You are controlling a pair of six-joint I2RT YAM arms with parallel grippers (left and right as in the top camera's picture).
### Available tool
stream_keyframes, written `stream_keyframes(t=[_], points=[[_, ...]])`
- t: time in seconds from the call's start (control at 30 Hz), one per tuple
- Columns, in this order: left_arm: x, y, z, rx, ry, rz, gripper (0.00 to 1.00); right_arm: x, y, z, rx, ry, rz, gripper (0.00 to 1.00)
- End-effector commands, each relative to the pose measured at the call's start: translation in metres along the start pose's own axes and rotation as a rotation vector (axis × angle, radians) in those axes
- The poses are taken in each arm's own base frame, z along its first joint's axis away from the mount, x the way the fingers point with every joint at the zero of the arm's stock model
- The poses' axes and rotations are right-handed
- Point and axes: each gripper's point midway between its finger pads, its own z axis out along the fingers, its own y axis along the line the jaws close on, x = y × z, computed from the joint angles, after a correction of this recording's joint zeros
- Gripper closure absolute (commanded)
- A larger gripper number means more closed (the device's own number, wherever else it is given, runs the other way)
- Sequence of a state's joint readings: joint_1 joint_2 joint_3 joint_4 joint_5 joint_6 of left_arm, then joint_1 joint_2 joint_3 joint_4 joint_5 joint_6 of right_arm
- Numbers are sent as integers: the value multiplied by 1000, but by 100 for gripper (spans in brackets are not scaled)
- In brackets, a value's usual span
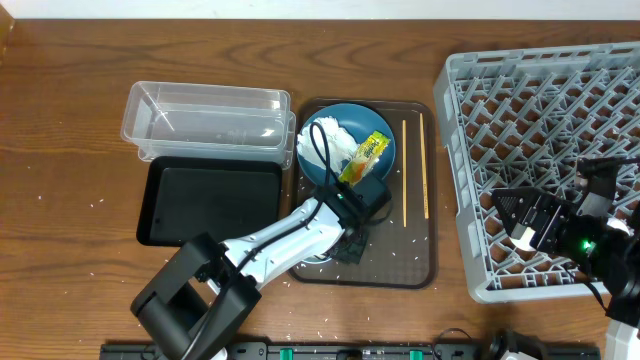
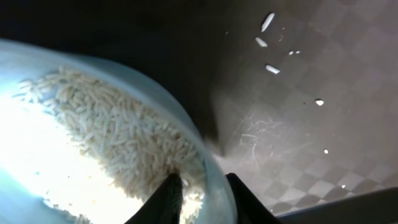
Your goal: Sort waste into correct bins and load items into the dishwasher rack
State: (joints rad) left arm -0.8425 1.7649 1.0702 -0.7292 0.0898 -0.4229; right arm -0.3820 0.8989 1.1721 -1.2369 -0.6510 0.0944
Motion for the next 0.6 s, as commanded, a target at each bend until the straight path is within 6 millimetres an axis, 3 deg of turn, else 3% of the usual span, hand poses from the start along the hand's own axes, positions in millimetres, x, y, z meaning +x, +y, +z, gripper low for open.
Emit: stream_keyframes(t=[0.0,0.17,0.5,0.57], points=[[-11,-3,-22,16,-75,-25,73,0,4,-2,-9,1,-24,10],[-12,-16,-28,37,-109,5,73,0,4,-2,-6,0,-25,10],[-3,-12,6,-18,-24,-4,74,2,4,-2,-5,9,-18,10],[-4,-13,4,-15,-30,-5,80,2,4,-2,-5,8,-18,10]])
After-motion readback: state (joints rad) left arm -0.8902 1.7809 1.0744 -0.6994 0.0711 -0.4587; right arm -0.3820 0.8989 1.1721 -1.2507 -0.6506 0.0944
